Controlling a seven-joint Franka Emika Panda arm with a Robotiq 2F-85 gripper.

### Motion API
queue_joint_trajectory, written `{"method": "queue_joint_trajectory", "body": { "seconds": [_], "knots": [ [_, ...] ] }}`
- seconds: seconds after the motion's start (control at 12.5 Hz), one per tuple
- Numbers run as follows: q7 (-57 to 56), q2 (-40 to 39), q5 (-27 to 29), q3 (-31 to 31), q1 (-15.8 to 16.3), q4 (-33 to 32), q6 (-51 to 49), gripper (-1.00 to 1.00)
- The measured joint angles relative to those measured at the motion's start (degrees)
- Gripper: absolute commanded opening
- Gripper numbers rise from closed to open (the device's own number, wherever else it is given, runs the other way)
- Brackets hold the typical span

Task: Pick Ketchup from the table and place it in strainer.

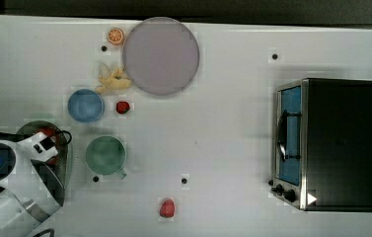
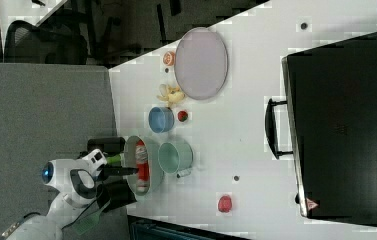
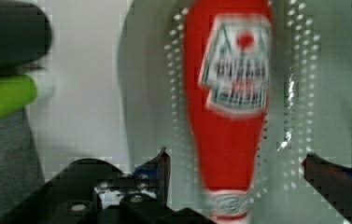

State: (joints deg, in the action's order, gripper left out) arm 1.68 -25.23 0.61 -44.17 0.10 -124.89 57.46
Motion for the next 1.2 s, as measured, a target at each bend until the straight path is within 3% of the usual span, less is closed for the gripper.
{"method": "queue_joint_trajectory", "body": {
  "seconds": [0.24, 0.4, 0.8, 1.2],
  "knots": [
    [2.42, -0.59, -1.12, 0.64, -0.75, 0.11, -0.67, 1.0],
    [5.56, 2.52, -1.34, 1.09, -1.98, -0.22, -6.21, 1.0],
    [8.33, 20.79, -1.54, 1.45, -10.61, 2.24, -22.21, 1.0],
    [8.66, 35.7, -1.47, 12.17, -16.68, 6.49, -32.94, 1.0]
  ]
}}
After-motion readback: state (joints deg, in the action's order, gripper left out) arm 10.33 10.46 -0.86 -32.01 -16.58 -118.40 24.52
